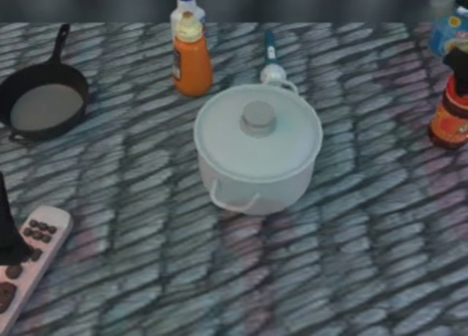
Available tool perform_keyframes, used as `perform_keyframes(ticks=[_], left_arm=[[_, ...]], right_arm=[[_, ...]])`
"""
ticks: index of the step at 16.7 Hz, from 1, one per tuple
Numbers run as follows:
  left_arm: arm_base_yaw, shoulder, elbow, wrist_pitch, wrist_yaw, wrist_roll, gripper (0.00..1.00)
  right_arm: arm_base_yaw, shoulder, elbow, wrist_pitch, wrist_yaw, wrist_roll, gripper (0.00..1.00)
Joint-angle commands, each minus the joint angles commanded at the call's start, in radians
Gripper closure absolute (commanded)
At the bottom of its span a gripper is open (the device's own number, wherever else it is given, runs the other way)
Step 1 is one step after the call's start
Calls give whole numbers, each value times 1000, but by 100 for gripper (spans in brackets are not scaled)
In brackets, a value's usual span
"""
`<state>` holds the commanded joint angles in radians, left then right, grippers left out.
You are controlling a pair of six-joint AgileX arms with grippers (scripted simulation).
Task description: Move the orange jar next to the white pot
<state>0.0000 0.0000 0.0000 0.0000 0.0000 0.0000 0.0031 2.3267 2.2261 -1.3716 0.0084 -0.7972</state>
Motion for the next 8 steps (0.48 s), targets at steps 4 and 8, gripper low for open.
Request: perform_keyframes(ticks=[4,8], left_arm=[[0,0,0,0,0,0,0],[0,0,0,0,0,0,0]], right_arm=[[2,156,149,-81,2,-58,0],[2,172,164,-89,2,-63,0]])
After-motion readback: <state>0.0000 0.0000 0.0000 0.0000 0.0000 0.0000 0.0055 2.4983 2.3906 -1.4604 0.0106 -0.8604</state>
